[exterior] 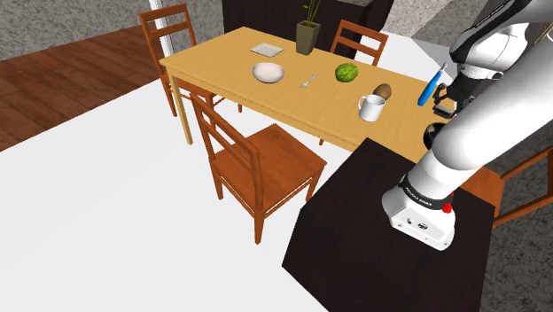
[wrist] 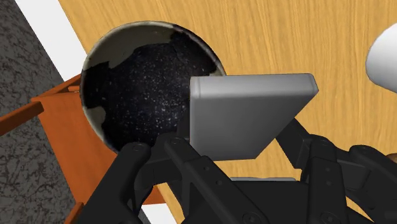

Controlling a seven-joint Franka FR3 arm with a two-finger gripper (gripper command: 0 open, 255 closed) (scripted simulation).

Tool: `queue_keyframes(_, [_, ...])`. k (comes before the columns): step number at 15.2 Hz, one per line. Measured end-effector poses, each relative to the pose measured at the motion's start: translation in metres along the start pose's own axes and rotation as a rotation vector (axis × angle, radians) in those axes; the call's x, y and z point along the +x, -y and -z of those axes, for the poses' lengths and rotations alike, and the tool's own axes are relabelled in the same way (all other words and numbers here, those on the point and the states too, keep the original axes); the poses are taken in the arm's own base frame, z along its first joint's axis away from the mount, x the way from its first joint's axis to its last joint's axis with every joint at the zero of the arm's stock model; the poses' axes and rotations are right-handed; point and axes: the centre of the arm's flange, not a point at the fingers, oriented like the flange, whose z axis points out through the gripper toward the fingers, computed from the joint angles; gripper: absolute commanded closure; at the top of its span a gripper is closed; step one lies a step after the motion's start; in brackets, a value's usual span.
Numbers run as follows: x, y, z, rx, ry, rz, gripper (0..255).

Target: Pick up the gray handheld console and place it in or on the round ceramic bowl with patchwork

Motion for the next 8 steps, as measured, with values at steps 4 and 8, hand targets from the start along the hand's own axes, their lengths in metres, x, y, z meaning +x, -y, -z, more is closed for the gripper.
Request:
queue_keyframes(4, [0.015,-0.051,-0.001,0.0,0.0,-0.001,255])
queue_keyframes(8, [0.018,-0.068,-0.013,-0.007,0.005,0.006,255])
